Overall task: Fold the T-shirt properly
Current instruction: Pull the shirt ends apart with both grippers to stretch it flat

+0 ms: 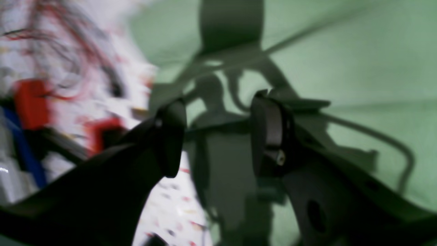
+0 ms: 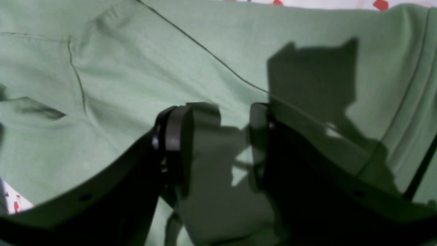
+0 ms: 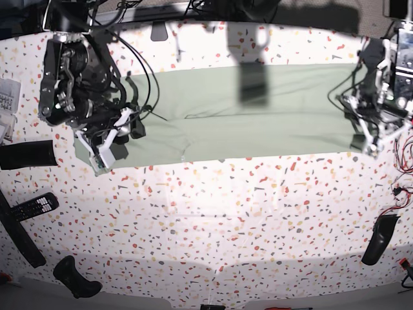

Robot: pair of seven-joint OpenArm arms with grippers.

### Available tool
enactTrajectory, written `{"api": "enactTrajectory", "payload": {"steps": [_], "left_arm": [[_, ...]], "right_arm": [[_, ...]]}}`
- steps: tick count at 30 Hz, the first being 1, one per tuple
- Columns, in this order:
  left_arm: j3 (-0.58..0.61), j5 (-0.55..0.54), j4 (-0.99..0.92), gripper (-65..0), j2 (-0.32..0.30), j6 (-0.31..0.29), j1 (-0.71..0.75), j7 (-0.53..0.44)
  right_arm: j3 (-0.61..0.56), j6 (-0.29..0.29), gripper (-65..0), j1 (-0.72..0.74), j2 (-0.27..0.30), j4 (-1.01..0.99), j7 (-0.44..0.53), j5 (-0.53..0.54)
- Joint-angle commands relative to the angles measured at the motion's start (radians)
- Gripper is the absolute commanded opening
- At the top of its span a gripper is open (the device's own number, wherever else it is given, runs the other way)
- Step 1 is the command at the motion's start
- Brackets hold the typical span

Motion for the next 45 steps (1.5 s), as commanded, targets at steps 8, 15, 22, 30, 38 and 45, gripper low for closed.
{"api": "enactTrajectory", "payload": {"steps": [8,15,22,30,38,45], "left_arm": [[-0.008,-0.095,0.024,-37.1,-0.038,0.008,-0.016,-0.024],[-0.008,-0.095,0.117,-37.1,-0.039,0.008,-0.016,-0.002],[-0.008,-0.096,0.152,-37.1,-0.036,0.039,-0.016,-0.124],[-0.008,-0.095,-0.097,-37.1,-0.036,0.041,-0.029,-0.094],[-0.008,-0.095,0.016,-37.1,-0.074,0.041,-0.026,-0.005],[-0.012,-0.092,0.071,-37.0,-0.144,0.064,-0.032,-0.046]], "right_arm": [[0.005,0.000,-39.0,0.029,0.012,0.022,0.006,0.011],[0.005,0.000,-39.0,0.029,0.011,0.057,0.005,0.011],[0.005,0.000,-39.0,0.029,0.011,0.064,-0.003,0.011],[0.005,0.000,-39.0,0.029,0.012,0.064,-0.002,0.011],[0.005,0.000,-39.0,0.029,0.011,0.064,-0.002,0.011],[0.008,0.000,-39.0,0.029,0.011,0.110,0.032,0.011]]}}
